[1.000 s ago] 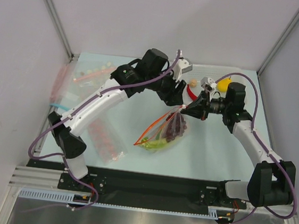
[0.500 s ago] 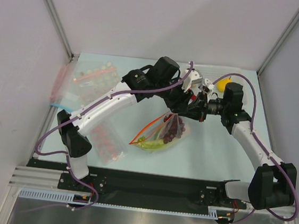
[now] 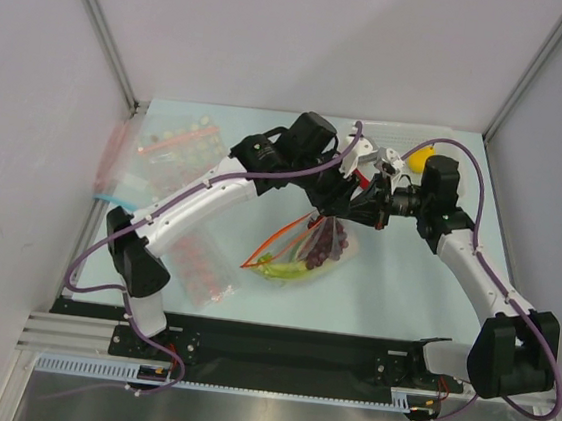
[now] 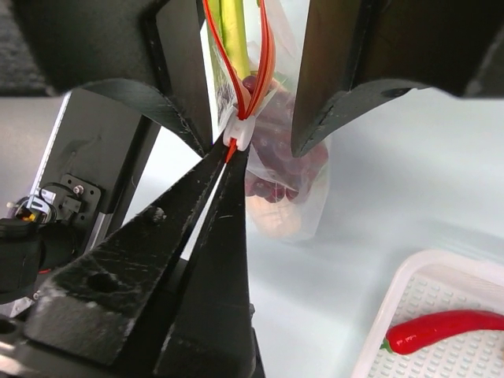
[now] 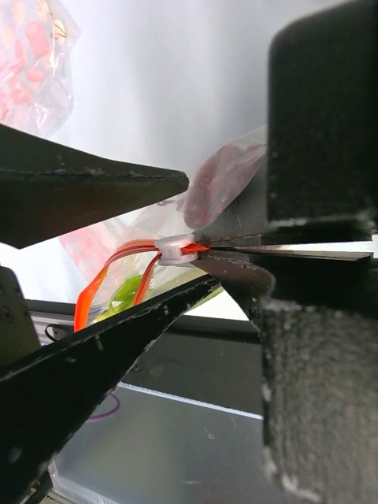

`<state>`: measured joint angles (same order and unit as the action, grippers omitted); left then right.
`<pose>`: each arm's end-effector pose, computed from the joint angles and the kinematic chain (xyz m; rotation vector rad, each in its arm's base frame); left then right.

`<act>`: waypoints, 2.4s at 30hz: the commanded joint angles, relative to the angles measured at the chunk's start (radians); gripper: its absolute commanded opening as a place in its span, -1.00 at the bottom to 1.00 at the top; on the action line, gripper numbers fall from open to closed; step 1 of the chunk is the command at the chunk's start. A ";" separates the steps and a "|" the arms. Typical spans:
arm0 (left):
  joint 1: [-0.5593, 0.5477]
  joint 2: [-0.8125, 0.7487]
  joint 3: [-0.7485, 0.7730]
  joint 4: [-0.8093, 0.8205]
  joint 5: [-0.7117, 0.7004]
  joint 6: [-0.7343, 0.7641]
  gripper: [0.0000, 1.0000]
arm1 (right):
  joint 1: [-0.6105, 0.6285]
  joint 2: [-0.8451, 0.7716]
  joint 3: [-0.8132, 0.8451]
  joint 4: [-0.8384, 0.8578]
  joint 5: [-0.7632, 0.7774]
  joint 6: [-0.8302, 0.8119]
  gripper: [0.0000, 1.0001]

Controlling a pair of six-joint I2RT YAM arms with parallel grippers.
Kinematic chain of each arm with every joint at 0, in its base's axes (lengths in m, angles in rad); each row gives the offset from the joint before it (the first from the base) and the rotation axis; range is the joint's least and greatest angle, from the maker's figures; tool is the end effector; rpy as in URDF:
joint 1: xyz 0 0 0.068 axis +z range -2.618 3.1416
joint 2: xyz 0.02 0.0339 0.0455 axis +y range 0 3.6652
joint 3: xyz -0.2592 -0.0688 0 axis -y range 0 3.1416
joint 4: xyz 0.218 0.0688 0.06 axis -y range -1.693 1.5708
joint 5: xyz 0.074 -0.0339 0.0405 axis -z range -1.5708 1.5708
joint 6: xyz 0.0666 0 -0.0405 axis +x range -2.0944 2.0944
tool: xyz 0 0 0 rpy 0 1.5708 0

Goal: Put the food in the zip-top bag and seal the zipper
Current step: Zip the zipper food storage bag at the center of the board.

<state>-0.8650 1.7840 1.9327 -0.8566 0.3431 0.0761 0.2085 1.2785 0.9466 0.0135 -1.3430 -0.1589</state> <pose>0.2329 -0.3079 0.3696 1.2333 2.0109 -0.7921 0.2366 0.1164 0.3195 -1.1749 1.3797 1.2764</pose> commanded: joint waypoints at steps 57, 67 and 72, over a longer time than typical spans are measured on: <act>0.011 -0.110 -0.081 0.068 0.085 0.036 -0.99 | 0.014 -0.062 0.041 -0.009 -0.035 -0.036 -0.80; 0.011 -0.127 -0.080 0.087 0.082 0.039 -0.99 | 0.014 -0.053 0.006 0.000 -0.025 -0.041 -0.28; 0.011 -0.123 -0.061 0.083 0.083 0.040 -0.99 | 0.014 -0.048 -0.008 0.002 -0.021 -0.050 -0.28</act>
<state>-0.8597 1.6802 1.8362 -0.8150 0.4179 0.0902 0.2169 1.2270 0.9463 -0.0242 -1.3514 -0.1997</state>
